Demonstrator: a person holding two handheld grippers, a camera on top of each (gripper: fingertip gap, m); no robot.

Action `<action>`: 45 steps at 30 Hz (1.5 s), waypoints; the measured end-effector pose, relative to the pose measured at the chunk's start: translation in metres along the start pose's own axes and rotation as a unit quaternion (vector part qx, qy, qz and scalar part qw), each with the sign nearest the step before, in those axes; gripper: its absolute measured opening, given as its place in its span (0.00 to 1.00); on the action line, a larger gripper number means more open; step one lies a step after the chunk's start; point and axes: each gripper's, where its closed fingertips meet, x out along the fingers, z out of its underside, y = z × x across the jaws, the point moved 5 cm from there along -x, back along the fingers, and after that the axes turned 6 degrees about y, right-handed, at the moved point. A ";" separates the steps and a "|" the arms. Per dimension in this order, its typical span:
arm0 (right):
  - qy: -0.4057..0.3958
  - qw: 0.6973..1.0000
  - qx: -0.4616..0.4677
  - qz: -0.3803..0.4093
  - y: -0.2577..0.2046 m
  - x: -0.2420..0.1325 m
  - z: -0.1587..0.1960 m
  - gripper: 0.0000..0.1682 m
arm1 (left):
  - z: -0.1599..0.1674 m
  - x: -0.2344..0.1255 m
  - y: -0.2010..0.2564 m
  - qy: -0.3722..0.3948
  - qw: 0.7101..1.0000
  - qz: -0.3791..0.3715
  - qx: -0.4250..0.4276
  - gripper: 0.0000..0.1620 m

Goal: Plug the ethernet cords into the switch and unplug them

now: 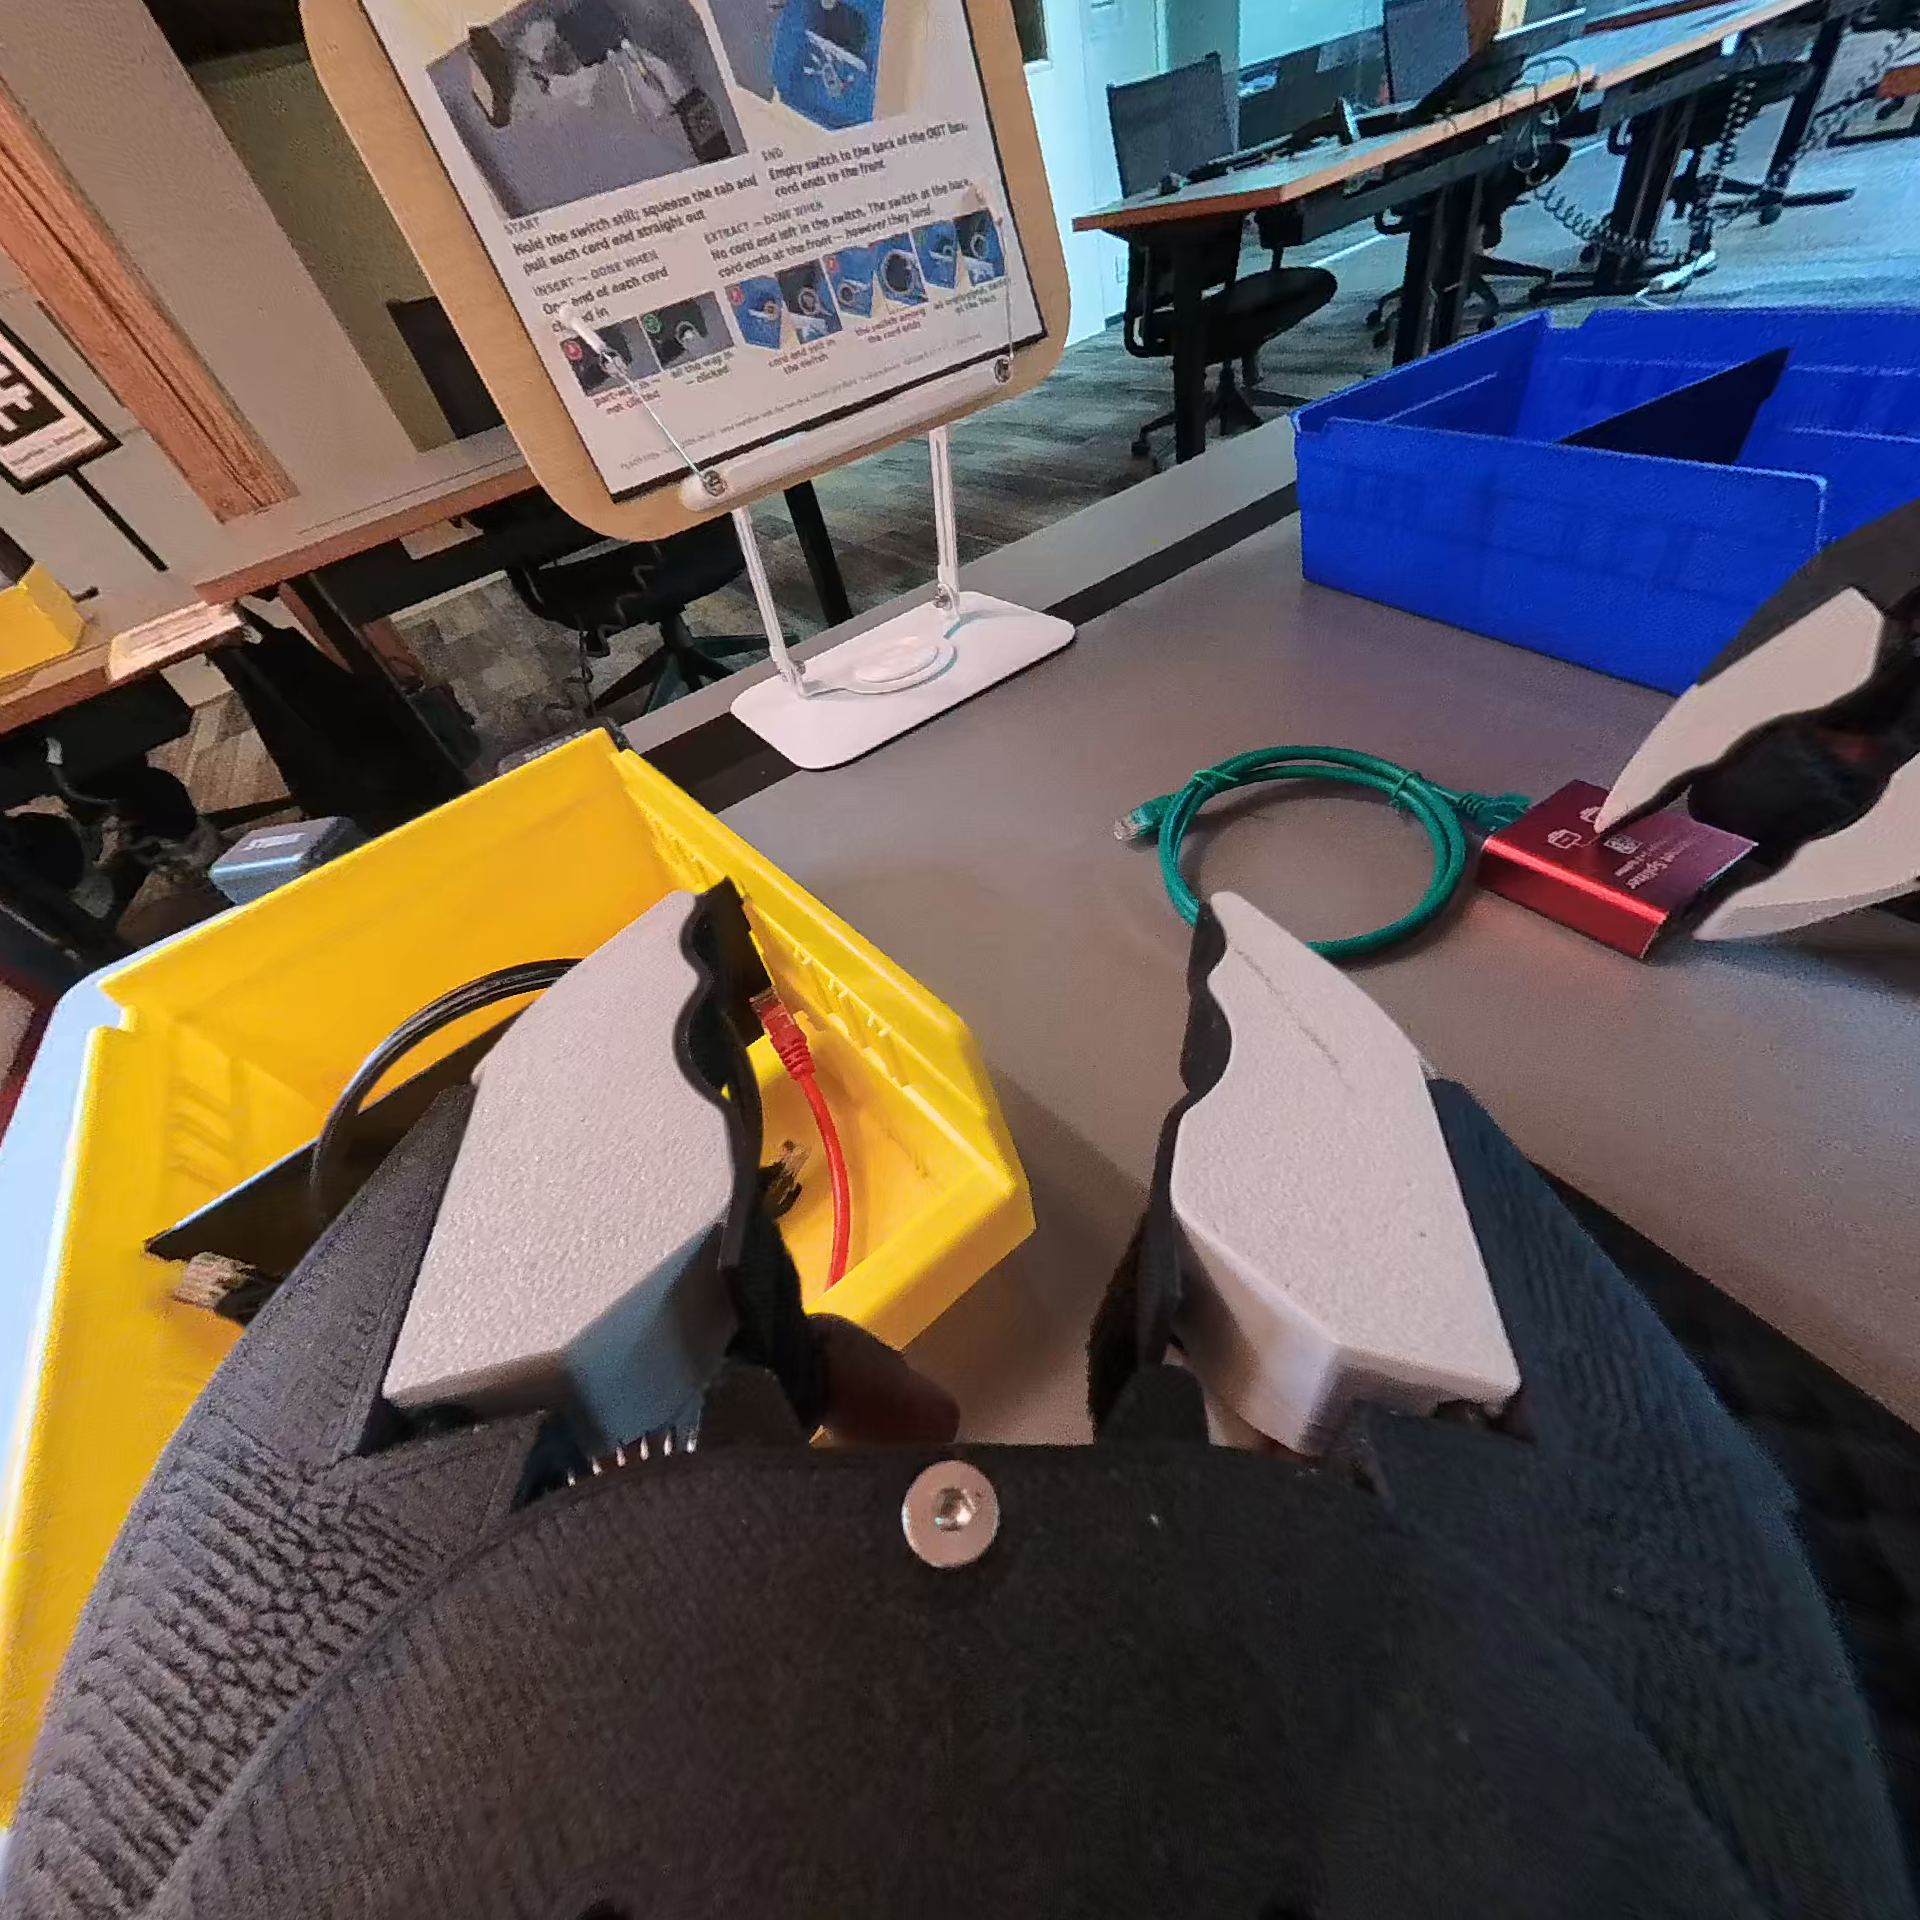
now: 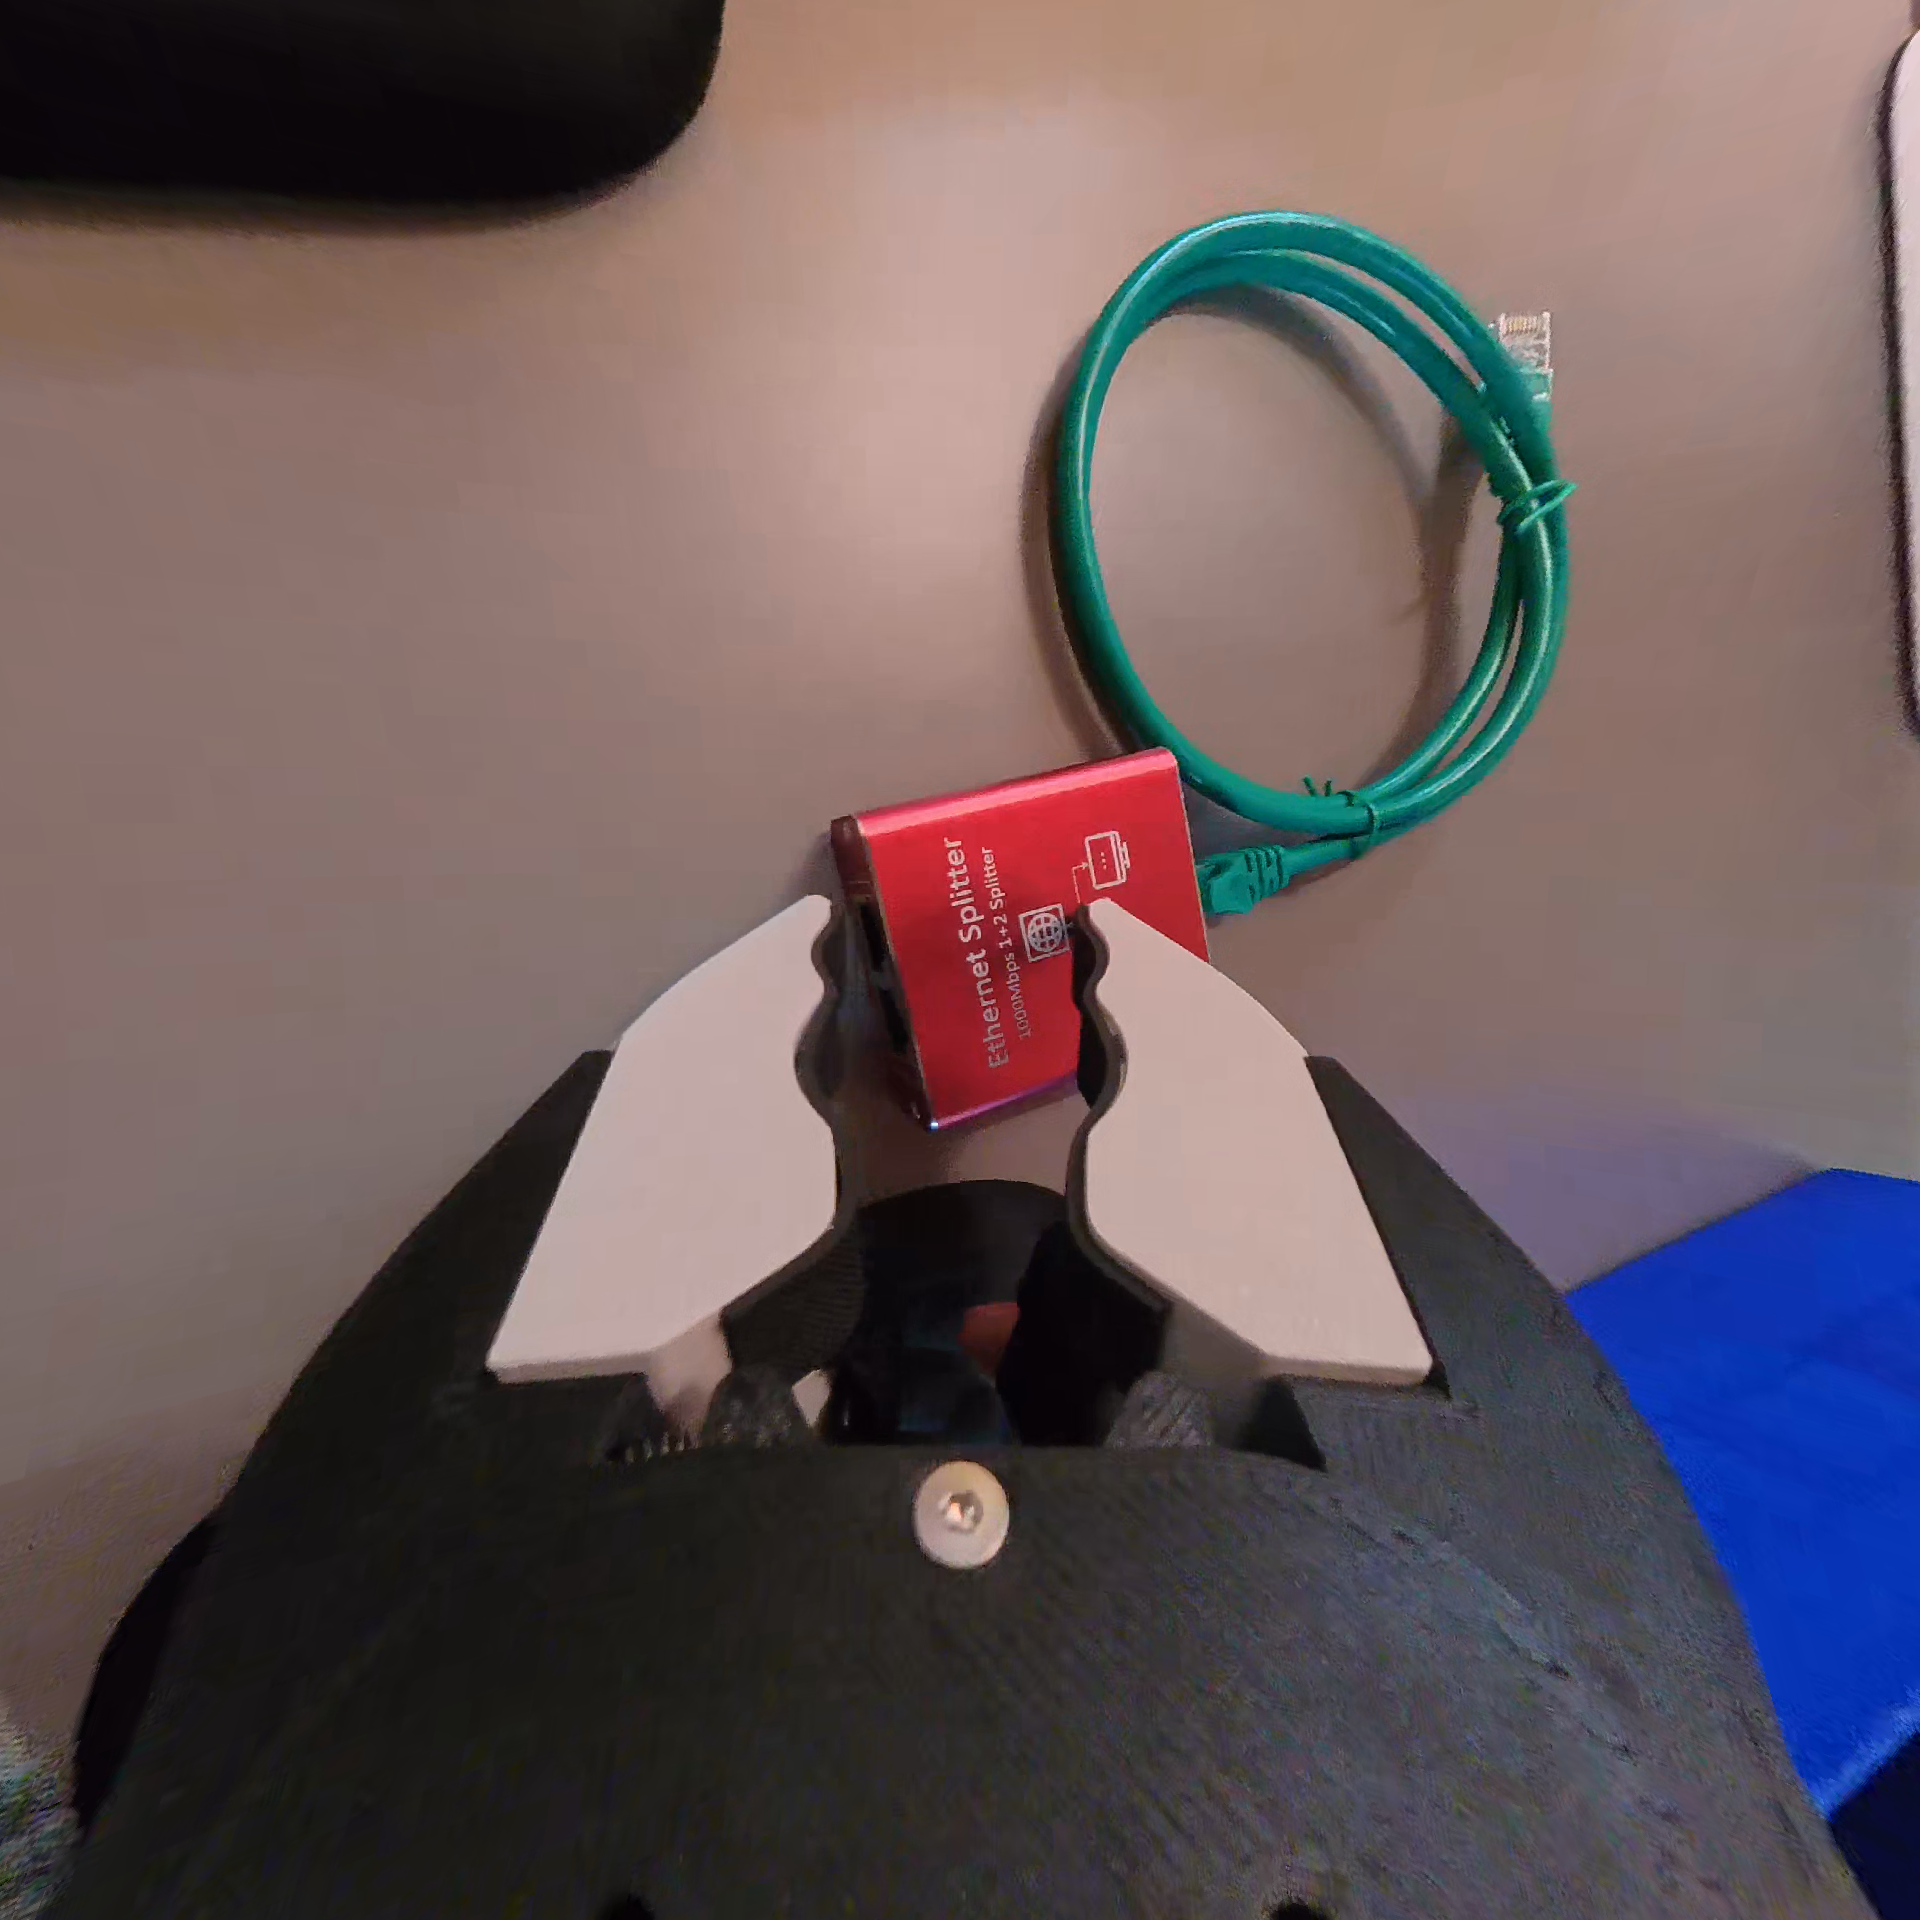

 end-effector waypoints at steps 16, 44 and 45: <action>0.269 0.941 0.206 0.022 0.029 -0.047 -0.001 0.30 | 0.059 0.034 -0.061 -0.193 0.979 -0.058 -0.014 0.41; 0.319 0.938 0.108 0.079 0.018 -0.063 -0.032 0.27 | -0.072 -0.006 -0.026 0.285 0.923 0.111 -0.235 0.04; 0.334 0.934 0.099 0.077 0.014 -0.064 -0.040 0.27 | -0.078 -0.011 -0.017 0.315 0.894 0.152 -0.280 0.04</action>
